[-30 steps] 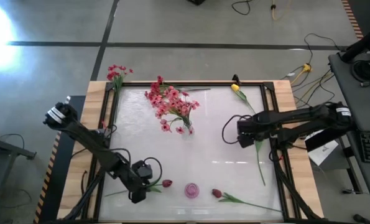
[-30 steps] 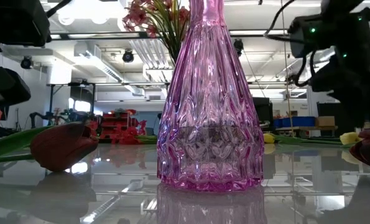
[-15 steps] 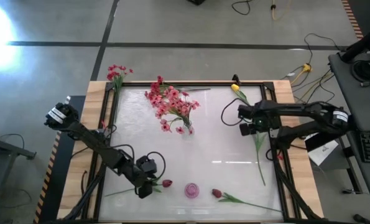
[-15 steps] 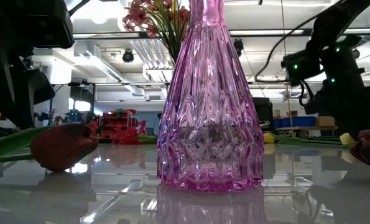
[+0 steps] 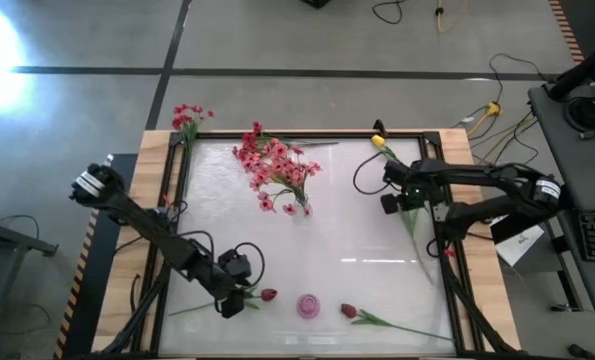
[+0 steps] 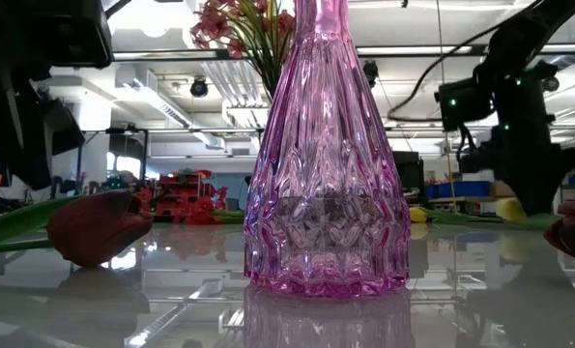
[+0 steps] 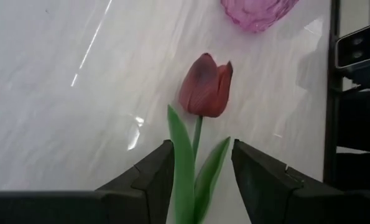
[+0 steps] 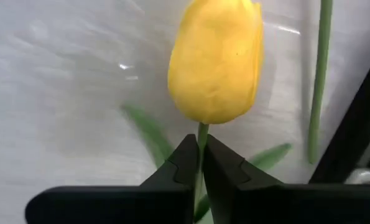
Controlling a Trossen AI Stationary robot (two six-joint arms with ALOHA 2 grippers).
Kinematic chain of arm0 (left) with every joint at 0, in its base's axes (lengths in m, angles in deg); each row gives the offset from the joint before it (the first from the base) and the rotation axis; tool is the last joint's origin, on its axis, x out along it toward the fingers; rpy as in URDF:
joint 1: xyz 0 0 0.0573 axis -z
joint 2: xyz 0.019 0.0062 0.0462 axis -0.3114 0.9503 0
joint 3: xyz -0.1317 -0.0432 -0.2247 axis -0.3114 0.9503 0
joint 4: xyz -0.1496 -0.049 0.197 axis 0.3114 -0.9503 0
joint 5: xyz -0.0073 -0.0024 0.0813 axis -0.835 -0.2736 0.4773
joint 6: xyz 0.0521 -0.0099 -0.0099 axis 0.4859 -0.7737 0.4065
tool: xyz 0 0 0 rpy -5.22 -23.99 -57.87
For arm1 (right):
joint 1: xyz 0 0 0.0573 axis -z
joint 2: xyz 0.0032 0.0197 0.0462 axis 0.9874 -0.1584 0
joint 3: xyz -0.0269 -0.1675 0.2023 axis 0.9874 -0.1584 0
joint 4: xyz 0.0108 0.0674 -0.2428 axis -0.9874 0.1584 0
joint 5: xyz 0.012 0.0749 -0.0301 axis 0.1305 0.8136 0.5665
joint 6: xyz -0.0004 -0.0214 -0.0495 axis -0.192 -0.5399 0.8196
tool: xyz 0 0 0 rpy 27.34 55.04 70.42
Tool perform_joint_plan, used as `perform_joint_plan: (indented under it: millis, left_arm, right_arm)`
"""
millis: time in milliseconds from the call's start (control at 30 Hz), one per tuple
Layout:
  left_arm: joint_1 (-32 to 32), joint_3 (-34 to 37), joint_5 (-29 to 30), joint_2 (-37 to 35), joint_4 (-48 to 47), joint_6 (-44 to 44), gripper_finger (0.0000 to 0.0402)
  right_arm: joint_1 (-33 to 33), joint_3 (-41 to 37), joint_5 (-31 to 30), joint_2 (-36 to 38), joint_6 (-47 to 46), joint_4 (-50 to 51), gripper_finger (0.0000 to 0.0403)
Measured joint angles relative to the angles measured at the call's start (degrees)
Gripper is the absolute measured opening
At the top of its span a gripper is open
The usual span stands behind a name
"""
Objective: Sort flowers into vase by color
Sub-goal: Put the bottom yellow flower into the transparent vase
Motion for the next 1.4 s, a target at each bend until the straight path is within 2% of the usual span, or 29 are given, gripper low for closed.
perform_joint_plan:
  millis: [100, 200, 267, 400, 600, 733, 1000, 1133, 1267, 1400]
  left_arm:
    - [-1.0, 0.0, 2.3, -2.0, -2.0, 1.2, 0.0147]
    - [-3.4, 0.0, 6.3, -4.0, -2.8, 3.5, 0.0140]
    - [-5.8, 0.0, 7.2, -5.2, -2.6, 5.5, 0.0134]
    - [-12.0, 0.0, 4.4, -7.9, -2.1, 9.5, 0.0128]
    - [-19.3, 0.0, 4.4, -12.1, -1.4, 16.5, 0.0136]
    - [-23.4, 0.0, 4.7, -12.7, 1.1, 18.8, 0.0155]
    - [-25.6, 1.2, 10.3, -11.0, 5.9, 19.4, 0.0210]
    - [-26.3, 6.2, 11.1, -9.8, 18.0, 17.4, 0.0224]
    - [-26.8, 12.3, 14.4, -8.4, 31.8, 15.8, 0.0225]
    - [-26.9, 14.9, 15.5, -6.7, 38.5, 16.4, 0.0224]
  right_arm:
    - [-0.6, 2.9, -0.9, 3.4, -0.3, -1.0, 0.0011]
    - [-3.0, 6.4, -1.3, 8.0, 0.2, -9.0, 0.0011]
    - [-5.0, 8.1, -2.3, 10.9, 0.8, -18.1, 0.0012]
    - [-8.3, 9.7, -5.7, 15.2, 2.7, -38.5, 0.0012]
    - [-13.6, 10.5, -9.8, 15.2, 11.2, -62.6, 0.0012]
    - [-16.7, 11.8, -10.7, 13.2, 17.8, -72.0, 0.0013]
    - [-20.1, 21.1, -11.4, 9.5, 31.2, -71.7, 0.0013]
    - [-21.2, 25.0, -11.3, 6.4, 34.4, -68.3, 0.0013]
    - [-22.3, 27.0, -11.3, 3.1, 35.5, -65.8, 0.0013]
    - [-23.3, 28.4, -11.2, 0.8, 36.8, -66.2, 0.0013]
